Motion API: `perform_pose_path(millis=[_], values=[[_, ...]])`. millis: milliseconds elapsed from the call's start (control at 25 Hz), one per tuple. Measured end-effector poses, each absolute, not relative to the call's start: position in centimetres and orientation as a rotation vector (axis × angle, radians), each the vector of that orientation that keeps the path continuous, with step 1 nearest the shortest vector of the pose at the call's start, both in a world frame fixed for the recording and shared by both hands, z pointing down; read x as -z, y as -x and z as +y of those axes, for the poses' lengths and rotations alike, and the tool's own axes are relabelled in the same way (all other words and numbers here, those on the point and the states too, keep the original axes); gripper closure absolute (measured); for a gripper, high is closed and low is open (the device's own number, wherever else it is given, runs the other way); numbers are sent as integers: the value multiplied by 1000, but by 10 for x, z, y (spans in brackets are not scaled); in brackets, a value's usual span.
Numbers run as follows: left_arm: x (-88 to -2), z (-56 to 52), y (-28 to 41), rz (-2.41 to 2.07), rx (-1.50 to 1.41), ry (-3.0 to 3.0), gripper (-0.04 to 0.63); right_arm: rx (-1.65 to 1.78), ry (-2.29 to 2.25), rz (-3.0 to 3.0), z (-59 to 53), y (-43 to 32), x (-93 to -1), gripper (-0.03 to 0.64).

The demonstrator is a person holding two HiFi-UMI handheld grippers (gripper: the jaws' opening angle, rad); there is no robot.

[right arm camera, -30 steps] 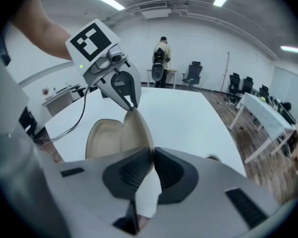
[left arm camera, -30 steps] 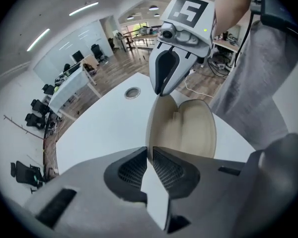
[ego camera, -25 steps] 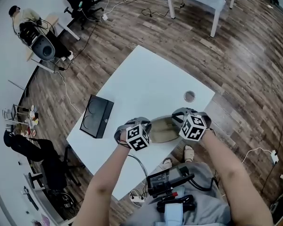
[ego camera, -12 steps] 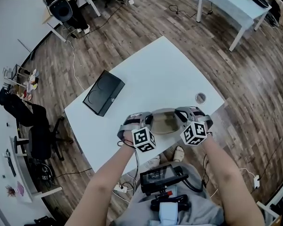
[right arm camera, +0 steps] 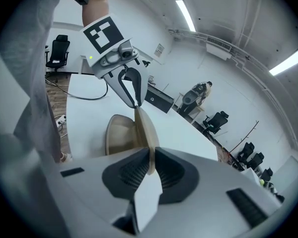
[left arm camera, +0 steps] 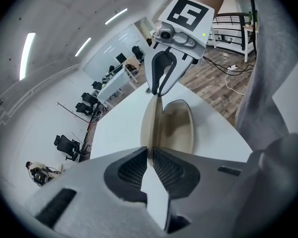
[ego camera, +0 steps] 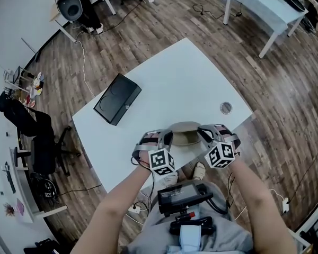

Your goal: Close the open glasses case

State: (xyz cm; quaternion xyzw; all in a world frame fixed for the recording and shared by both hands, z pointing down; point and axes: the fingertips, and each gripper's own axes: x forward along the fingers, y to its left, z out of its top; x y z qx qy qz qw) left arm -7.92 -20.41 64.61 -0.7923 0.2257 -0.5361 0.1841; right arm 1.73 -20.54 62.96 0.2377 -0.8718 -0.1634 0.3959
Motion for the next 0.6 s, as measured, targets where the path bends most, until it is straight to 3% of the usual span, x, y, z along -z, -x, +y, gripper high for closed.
perform_pose_path(millis=[600], values=[[-666,-166,75,536,1564,2053,546,712,-512,-1992,-165,-19,-654,566]])
